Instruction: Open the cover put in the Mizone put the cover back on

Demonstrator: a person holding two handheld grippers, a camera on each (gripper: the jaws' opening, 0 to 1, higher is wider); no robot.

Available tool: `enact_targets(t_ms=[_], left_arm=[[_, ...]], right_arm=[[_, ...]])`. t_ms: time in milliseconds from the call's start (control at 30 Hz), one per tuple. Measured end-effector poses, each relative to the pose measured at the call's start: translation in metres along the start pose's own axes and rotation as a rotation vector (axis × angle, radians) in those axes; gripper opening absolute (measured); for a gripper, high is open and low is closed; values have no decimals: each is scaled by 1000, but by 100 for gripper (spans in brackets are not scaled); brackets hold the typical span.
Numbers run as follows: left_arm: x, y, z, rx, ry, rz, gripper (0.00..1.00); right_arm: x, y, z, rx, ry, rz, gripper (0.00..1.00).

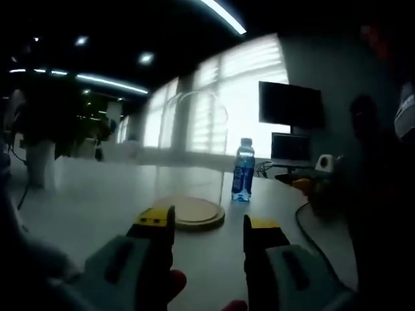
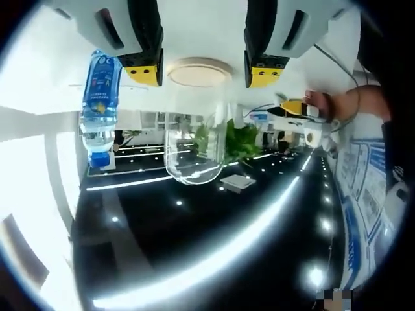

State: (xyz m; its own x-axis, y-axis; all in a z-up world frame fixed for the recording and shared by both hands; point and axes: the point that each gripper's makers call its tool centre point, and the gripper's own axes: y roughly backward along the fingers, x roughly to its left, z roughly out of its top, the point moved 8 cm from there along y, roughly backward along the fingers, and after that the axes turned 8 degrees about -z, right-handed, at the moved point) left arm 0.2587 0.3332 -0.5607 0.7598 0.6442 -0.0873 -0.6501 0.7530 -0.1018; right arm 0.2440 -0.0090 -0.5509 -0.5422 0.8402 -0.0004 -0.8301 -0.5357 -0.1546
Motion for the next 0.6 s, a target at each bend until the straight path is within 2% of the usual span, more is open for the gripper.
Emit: enact_targets(t_ms=[333,433,600], left_arm=[[3,-9,17,11,-29,9,34],[8,-13,19,31,-42,17,35],[15,-19,27,28,-40,23,36]], right_arm=[[15,-13,15,9,57,26,42],[17,-19,17,21,68,31,42],[12,-28,21,25,51,54,43]])
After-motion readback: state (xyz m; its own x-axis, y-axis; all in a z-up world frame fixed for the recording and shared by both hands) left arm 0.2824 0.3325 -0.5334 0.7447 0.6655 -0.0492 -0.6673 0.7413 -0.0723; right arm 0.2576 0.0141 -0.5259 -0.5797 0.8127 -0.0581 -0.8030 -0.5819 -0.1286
